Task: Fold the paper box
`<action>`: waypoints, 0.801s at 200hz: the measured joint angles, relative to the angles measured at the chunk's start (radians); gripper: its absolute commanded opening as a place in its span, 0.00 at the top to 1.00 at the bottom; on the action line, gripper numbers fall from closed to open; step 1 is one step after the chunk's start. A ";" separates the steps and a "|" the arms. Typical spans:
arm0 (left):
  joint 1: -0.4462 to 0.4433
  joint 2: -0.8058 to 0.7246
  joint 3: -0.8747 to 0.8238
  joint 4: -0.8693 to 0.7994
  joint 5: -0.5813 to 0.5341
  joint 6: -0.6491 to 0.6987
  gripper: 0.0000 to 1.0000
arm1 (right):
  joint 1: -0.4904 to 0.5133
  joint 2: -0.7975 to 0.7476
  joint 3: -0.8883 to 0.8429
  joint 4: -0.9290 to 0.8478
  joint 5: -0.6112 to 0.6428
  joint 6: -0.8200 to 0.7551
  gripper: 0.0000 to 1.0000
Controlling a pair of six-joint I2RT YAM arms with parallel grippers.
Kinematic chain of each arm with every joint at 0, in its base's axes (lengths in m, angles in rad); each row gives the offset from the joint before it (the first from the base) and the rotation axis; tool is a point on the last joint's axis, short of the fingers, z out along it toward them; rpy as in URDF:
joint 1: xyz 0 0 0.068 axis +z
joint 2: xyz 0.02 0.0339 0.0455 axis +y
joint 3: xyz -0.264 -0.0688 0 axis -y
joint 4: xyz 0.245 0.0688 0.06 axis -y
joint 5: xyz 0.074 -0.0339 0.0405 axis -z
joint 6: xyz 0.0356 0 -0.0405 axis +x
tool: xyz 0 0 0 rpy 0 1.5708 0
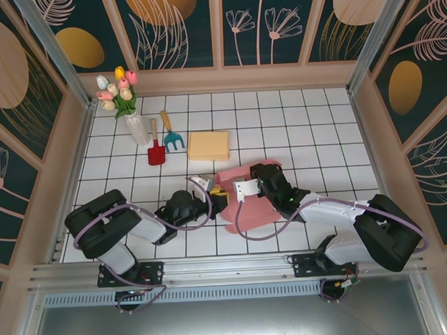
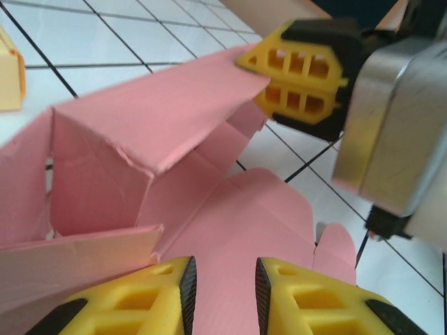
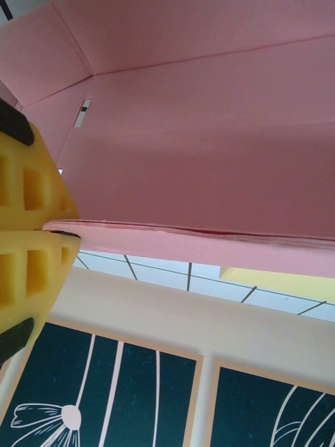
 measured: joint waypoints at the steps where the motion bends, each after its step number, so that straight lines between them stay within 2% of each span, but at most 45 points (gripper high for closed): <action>1: 0.000 -0.003 -0.001 -0.002 -0.003 0.001 0.68 | 0.000 0.000 0.000 -0.001 0.000 0.000 1.00; 36: 0.000 -0.167 -0.081 -0.075 -0.092 0.021 0.67 | 0.000 -0.003 0.002 -0.007 0.000 0.003 1.00; 49: 0.000 -0.248 -0.122 -0.111 -0.146 0.031 0.60 | 0.000 -0.003 0.002 -0.010 0.000 0.003 1.00; 76: 0.000 -0.380 -0.162 -0.197 -0.261 0.049 0.59 | 0.000 -0.003 0.003 -0.013 -0.001 0.003 1.00; 98: 0.000 -0.451 -0.185 -0.240 -0.330 0.063 0.50 | 0.000 -0.003 0.003 -0.013 -0.001 0.003 1.00; 120: 0.010 -0.520 -0.220 -0.285 -0.401 0.069 0.47 | 0.000 -0.003 0.003 -0.014 -0.001 0.003 1.00; 160: 0.115 -0.480 -0.214 -0.327 -0.370 0.069 0.31 | 0.000 -0.002 0.008 -0.021 0.000 0.003 1.00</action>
